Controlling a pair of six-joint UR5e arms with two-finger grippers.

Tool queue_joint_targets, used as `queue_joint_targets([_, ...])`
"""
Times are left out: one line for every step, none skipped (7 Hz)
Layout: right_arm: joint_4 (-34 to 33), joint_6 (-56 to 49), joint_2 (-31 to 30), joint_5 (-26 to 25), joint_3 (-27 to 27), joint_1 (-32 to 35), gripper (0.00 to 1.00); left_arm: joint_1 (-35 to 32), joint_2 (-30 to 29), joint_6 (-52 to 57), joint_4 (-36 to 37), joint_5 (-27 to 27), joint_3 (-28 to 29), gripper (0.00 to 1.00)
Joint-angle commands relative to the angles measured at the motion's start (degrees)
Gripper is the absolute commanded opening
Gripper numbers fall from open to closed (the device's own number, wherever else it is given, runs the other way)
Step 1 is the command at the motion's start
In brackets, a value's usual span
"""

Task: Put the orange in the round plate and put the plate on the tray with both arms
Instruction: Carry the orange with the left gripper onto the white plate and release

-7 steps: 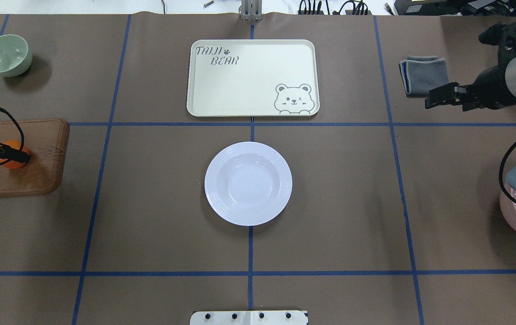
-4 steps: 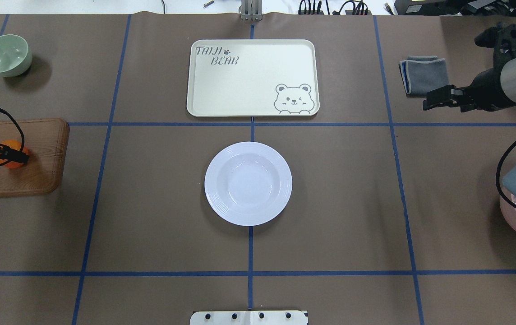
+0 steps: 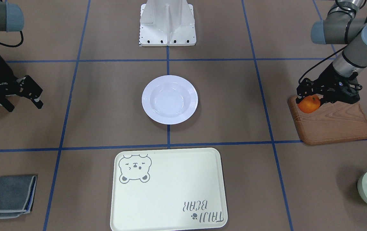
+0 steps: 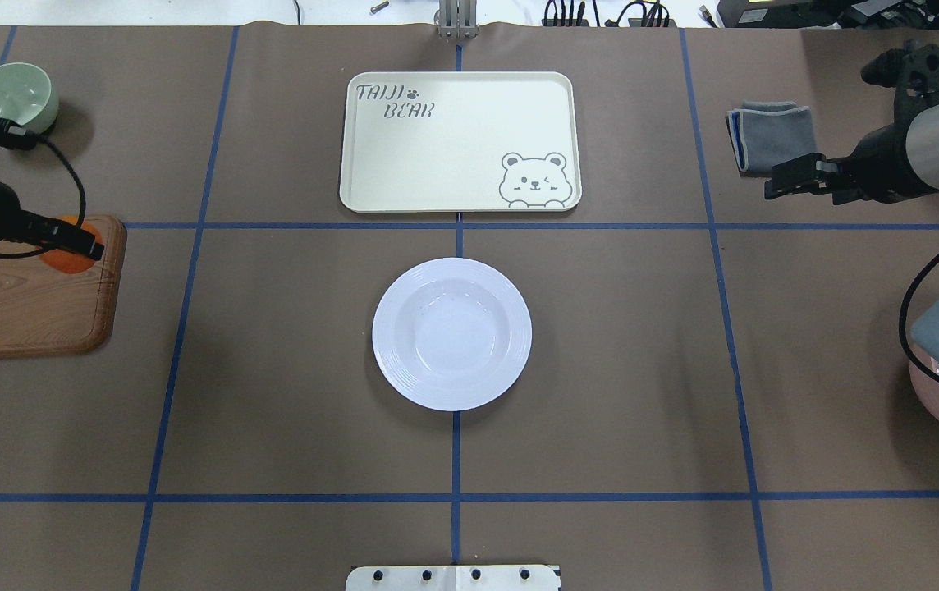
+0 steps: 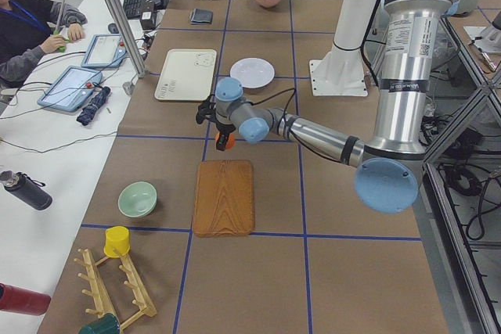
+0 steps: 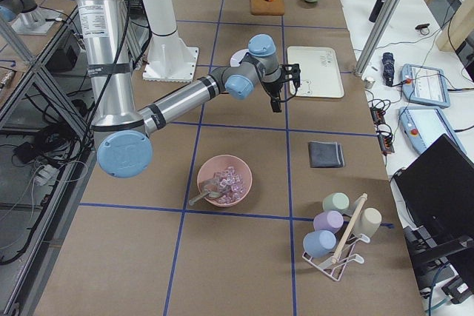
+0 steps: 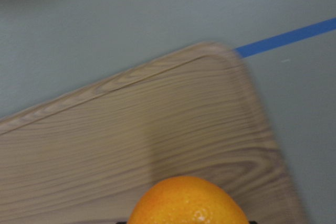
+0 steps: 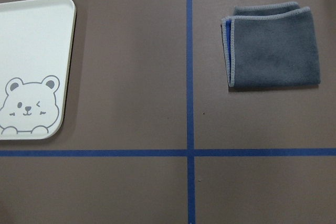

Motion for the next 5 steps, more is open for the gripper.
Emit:
queue_joint_targets([2.4, 11.1, 0.9, -0.1, 0.0, -1.0, 0.98, 8.9, -16.3, -13.7, 17.6, 8.2, -2.0, 0.00])
queue_joint_targets([6.2, 17.2, 0.9, -0.4, -0.2, -1.7, 0.98, 15.1, -24.9, -20.1, 27.6, 12.6, -1.4, 0.00])
queue_joint_targets([7.3, 18.2, 0.8, -1.4, -0.2, -2.7, 0.98, 21.4, -31.3, -26.6, 32.4, 17.2, 0.4, 0.00])
queue_joint_targets([7.4, 19.4, 0.8, -2.6, -0.2, -3.7, 0.99, 24.5, -35.2, -31.6, 32.1, 19.3, 4.7, 0.00])
queue_joint_targets([8.1, 21.1, 0.8, -4.0, -0.2, -4.8, 0.99, 28.3, -40.6, -35.3, 31.7, 23.2, 11.4, 0.00])
